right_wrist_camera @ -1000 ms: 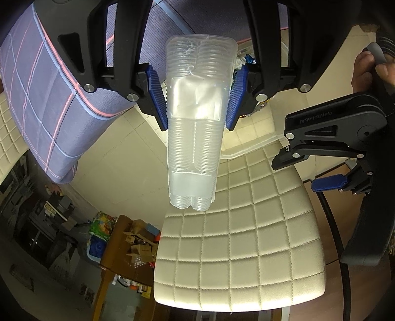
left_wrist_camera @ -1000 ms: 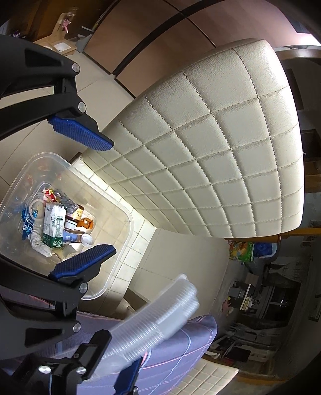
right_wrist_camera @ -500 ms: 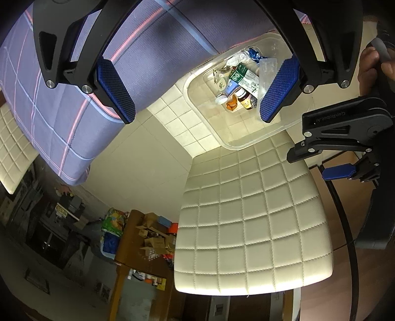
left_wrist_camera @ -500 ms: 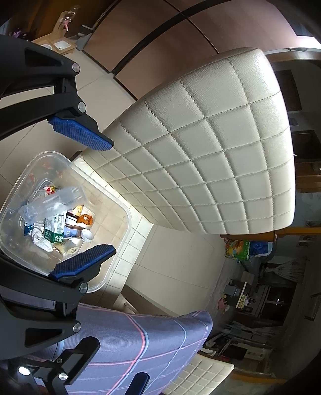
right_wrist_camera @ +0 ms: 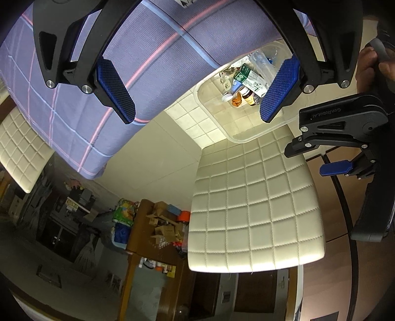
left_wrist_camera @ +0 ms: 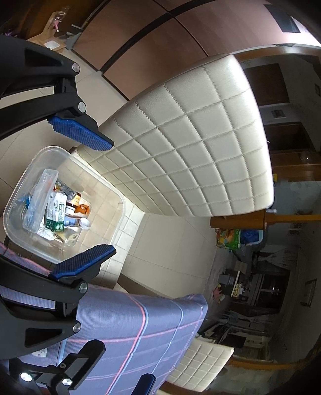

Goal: Collect trash

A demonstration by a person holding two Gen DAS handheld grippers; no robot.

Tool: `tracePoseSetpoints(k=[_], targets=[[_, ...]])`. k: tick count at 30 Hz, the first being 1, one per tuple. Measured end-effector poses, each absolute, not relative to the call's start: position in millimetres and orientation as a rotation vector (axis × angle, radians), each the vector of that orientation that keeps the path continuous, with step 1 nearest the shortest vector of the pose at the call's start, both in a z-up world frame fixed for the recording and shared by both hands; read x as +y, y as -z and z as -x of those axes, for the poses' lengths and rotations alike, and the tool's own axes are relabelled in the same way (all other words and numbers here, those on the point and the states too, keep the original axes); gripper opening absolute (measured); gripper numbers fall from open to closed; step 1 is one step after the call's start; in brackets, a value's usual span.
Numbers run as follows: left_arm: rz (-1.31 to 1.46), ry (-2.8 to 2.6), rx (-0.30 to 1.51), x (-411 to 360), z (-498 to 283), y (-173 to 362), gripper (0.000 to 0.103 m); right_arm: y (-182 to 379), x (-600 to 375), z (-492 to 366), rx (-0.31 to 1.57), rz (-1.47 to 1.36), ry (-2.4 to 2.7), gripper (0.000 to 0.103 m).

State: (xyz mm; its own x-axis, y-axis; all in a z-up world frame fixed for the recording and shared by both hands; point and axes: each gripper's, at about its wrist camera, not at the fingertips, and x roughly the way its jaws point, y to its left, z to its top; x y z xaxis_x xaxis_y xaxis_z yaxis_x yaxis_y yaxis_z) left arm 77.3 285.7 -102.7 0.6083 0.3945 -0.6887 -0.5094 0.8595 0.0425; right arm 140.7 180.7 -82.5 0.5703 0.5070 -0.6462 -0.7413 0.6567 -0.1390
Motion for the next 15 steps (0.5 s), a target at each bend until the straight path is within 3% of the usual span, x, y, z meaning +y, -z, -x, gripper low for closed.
tracePoseSetpoints(k=[15], targets=[[0.127,-0.449,0.638,226.0,-56.4,56.2,0.077,51.6,110.6,-114.1,0.557,0.333,-0.652,0.099]])
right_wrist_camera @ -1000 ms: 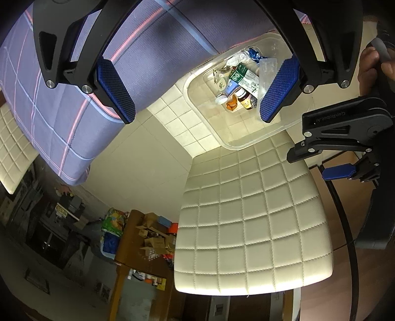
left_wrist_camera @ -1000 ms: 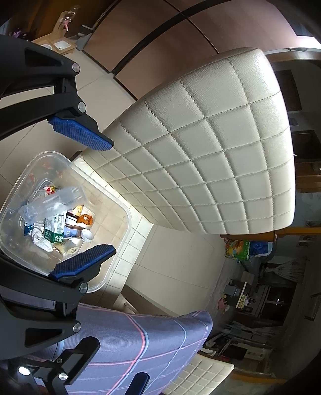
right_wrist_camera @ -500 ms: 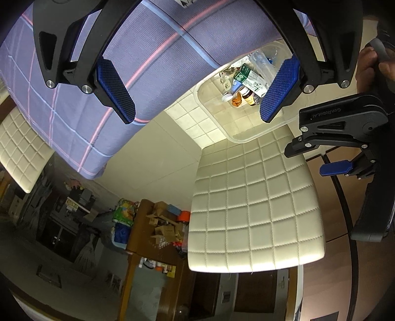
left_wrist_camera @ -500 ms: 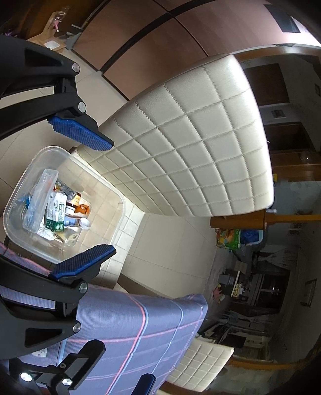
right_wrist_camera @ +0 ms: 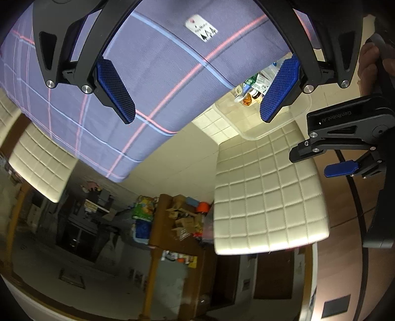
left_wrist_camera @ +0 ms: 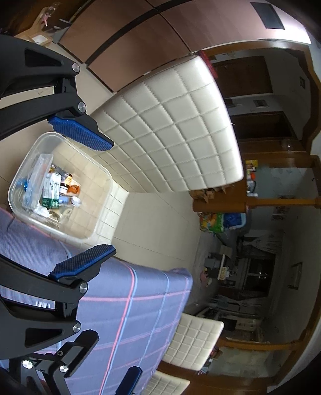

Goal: Collect trash

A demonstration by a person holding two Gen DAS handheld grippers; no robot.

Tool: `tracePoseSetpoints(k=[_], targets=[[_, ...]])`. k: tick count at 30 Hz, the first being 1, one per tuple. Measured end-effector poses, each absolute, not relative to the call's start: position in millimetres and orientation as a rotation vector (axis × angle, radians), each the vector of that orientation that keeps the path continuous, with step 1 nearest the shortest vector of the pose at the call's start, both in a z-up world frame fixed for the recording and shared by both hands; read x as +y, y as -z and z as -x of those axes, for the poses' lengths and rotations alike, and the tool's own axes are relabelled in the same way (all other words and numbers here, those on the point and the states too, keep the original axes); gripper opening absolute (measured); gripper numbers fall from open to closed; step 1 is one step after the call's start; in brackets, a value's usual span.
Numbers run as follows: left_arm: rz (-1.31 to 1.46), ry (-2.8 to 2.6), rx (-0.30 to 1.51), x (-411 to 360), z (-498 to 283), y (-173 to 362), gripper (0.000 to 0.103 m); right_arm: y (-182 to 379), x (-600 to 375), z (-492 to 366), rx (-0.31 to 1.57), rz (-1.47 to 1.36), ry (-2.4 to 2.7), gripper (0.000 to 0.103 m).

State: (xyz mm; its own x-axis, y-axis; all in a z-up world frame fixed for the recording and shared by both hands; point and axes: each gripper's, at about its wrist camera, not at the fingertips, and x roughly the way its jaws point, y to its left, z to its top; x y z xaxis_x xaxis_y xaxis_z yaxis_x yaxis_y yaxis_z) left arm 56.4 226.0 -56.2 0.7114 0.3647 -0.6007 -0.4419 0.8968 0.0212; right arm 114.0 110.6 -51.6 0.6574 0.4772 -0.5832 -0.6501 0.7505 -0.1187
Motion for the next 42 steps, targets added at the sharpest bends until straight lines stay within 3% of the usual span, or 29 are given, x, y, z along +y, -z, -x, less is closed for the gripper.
tracePoseSetpoints(k=[13,27,31,42], targets=[[0.086,-0.324,0.564,167.9,-36.6,21.3,0.077,23.2,27.6,-84.5,0.611,0.186,-0.47,0.099],[0.051,-0.236,0.525,111.9,-19.5,0.1,0.077,-8.8,-32.7,-38.8,0.443,0.162,-0.323,0.099],[0.041,-0.229,0.503,104.3,-15.1,-4.8,0.088,-11.4,-45.7,-34.9,0.431,0.13,-0.31,0.099],[0.013,-0.213,0.475,88.8,-10.4,-11.2,0.088,-15.2,-62.4,-28.6,0.412,0.104,-0.288,0.099]])
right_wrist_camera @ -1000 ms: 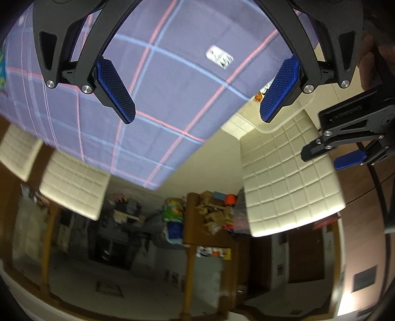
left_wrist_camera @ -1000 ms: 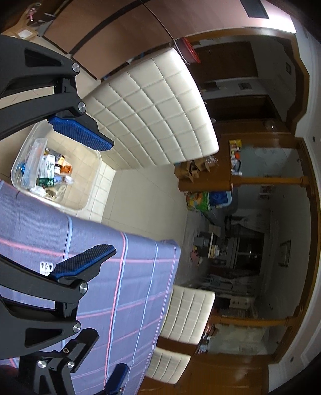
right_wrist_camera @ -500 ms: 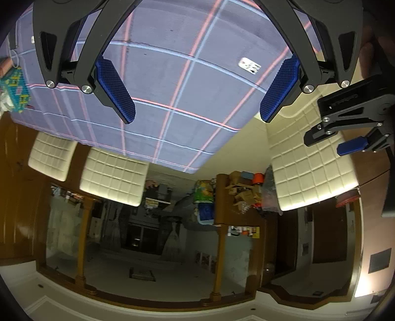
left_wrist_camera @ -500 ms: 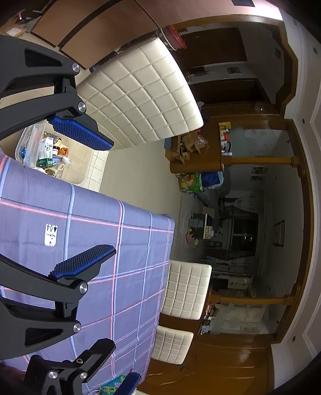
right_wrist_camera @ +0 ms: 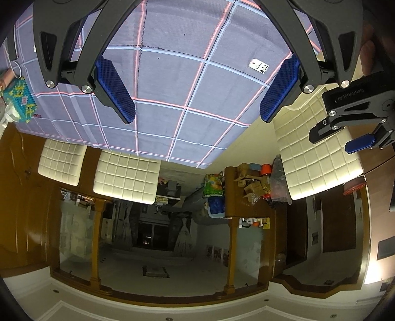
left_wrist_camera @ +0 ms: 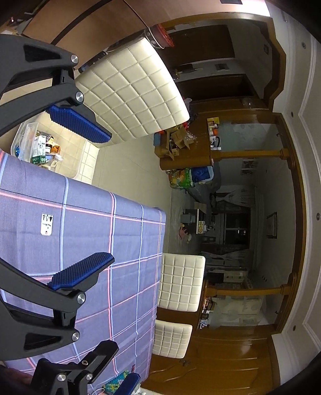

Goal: Collect trash

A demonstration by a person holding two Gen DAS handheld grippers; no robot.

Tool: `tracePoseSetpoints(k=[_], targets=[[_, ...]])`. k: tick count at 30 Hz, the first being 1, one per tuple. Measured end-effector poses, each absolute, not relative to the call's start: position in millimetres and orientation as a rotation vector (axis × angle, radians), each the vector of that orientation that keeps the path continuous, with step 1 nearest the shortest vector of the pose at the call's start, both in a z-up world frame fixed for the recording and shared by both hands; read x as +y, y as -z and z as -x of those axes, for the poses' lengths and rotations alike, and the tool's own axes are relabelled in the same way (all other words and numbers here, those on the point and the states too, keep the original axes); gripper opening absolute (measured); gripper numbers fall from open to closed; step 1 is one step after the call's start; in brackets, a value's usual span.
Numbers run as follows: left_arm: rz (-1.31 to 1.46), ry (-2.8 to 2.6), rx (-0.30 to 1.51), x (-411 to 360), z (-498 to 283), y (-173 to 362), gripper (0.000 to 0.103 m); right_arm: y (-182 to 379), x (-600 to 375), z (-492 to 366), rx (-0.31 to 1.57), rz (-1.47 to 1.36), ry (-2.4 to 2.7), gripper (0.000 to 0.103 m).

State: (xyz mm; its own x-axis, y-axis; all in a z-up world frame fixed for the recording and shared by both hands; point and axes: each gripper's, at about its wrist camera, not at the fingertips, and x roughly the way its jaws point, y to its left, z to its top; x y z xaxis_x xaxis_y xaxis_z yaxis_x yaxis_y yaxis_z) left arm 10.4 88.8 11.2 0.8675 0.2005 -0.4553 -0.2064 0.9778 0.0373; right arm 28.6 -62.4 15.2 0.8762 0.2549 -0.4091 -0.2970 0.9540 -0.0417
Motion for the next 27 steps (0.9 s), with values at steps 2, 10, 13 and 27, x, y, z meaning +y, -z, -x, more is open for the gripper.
tracePoseSetpoints(k=[2,10,13,27], targets=[[0.01,-0.212,0.475,87.4,-10.9,-11.0,0.088,-15.4,-63.5,-26.6,0.409,0.105,-0.286,0.099],[0.006,-0.208,0.472,85.1,-11.0,-11.5,0.088,-15.8,-67.4,-25.0,0.4,0.099,-0.275,0.099],[0.002,-0.207,0.469,84.7,-10.0,-12.3,0.088,-15.1,-68.2,-24.8,0.402,0.1,-0.275,0.099],[-0.01,-0.223,0.454,81.5,-8.6,-14.6,0.088,-12.0,-74.2,-26.2,0.416,0.089,-0.264,0.099]])
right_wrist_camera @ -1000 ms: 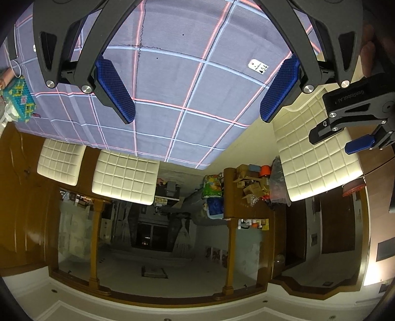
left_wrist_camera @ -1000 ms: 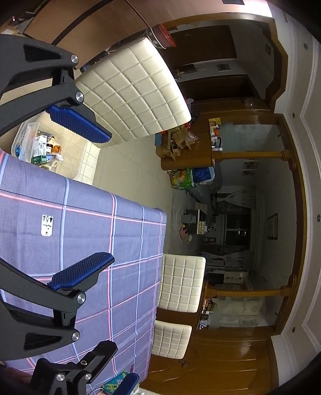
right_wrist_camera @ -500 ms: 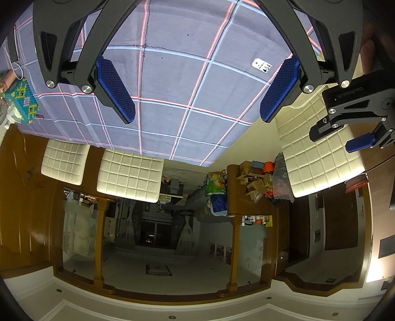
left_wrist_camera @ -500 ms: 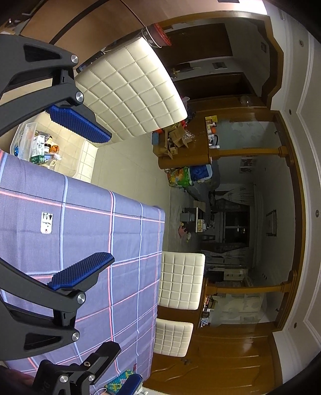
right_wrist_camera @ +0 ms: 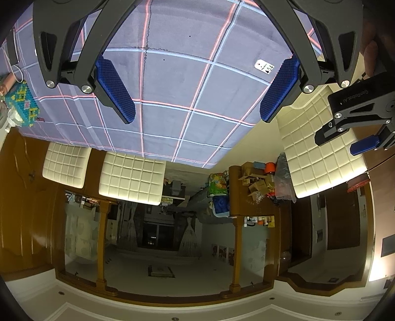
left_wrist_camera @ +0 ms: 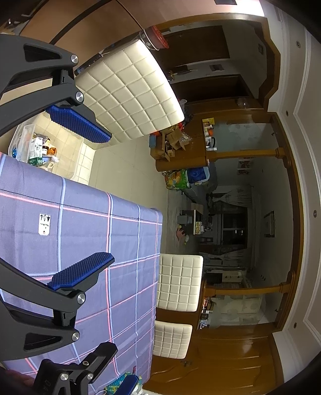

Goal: Collect trash

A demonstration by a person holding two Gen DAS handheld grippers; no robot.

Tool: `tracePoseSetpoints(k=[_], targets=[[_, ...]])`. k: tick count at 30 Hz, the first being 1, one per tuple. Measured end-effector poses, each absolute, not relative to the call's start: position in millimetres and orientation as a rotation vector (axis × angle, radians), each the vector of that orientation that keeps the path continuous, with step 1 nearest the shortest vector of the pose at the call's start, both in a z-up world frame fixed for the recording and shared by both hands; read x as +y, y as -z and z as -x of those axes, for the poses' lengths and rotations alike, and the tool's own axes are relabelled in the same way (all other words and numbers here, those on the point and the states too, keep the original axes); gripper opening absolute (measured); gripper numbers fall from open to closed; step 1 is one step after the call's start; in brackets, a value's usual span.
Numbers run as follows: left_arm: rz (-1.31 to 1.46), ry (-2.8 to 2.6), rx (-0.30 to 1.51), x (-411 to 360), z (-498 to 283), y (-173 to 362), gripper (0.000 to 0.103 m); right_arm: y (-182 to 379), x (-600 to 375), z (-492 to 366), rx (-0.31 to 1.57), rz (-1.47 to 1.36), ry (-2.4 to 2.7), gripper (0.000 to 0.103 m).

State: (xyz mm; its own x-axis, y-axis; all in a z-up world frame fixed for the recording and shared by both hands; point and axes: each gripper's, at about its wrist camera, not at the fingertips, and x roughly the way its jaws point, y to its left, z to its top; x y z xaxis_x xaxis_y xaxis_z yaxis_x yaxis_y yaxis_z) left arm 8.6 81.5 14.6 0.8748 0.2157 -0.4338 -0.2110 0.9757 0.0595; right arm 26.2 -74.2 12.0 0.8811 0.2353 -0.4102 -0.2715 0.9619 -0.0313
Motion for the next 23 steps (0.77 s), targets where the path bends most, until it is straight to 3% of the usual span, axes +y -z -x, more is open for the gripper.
tracePoseSetpoints(k=[23], targets=[[0.016,-0.225,0.491,87.3,-13.9,-12.9,0.088,-10.3,-76.3,-30.7,0.435,0.076,-0.271,0.099]])
